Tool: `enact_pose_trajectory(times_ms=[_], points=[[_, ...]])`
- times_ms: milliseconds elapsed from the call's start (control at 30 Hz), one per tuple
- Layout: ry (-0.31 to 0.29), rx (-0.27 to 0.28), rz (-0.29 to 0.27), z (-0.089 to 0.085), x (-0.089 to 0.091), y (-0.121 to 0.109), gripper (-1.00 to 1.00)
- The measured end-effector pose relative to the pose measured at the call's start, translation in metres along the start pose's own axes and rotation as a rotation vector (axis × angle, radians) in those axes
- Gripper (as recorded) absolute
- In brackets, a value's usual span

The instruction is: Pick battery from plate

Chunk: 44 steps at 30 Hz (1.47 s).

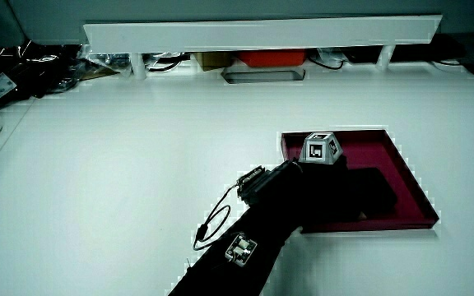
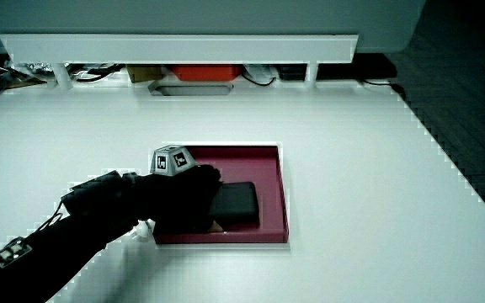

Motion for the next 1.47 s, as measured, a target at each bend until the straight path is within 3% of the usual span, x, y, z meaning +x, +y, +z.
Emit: enact_pose_trajectory(times_ms=[233, 367, 600, 867, 1033, 1133, 1200, 1267, 1300, 1333, 1367, 1400, 1433, 1467], points=[[0.044, 0.012, -0.013, -0.005, 0.004, 0.001, 0.00], [0.063, 0.028, -0.017, -0.003, 0.008, -0.003, 0.21], [0.070, 0.119, -0.061, -0.004, 0.009, -0.006, 0.58], [0.044, 0.144, -0.085, 0.000, 0.006, -0.011, 1.00], [0.032, 0.166, -0.113, 0.022, 0.009, -0.025, 1.00], [0.047, 0.213, -0.164, 0.038, 0.008, -0.035, 1.00], [0.050, 0.231, -0.164, 0.051, 0.009, -0.046, 1.00], [0.061, 0.275, -0.219, 0.057, 0.003, -0.051, 1.00], [0.084, 0.295, -0.206, 0.066, 0.004, -0.061, 1.00], [0.079, 0.309, -0.235, 0.071, 0.002, -0.066, 1.00], [0.071, 0.310, -0.224, 0.074, 0.000, -0.071, 1.00], [0.139, 0.345, -0.291, 0.082, 0.001, -0.078, 1.00], [0.078, 0.370, -0.295, 0.080, -0.008, -0.079, 1.00], [0.207, 0.387, -0.316, 0.097, 0.001, -0.095, 1.00]])
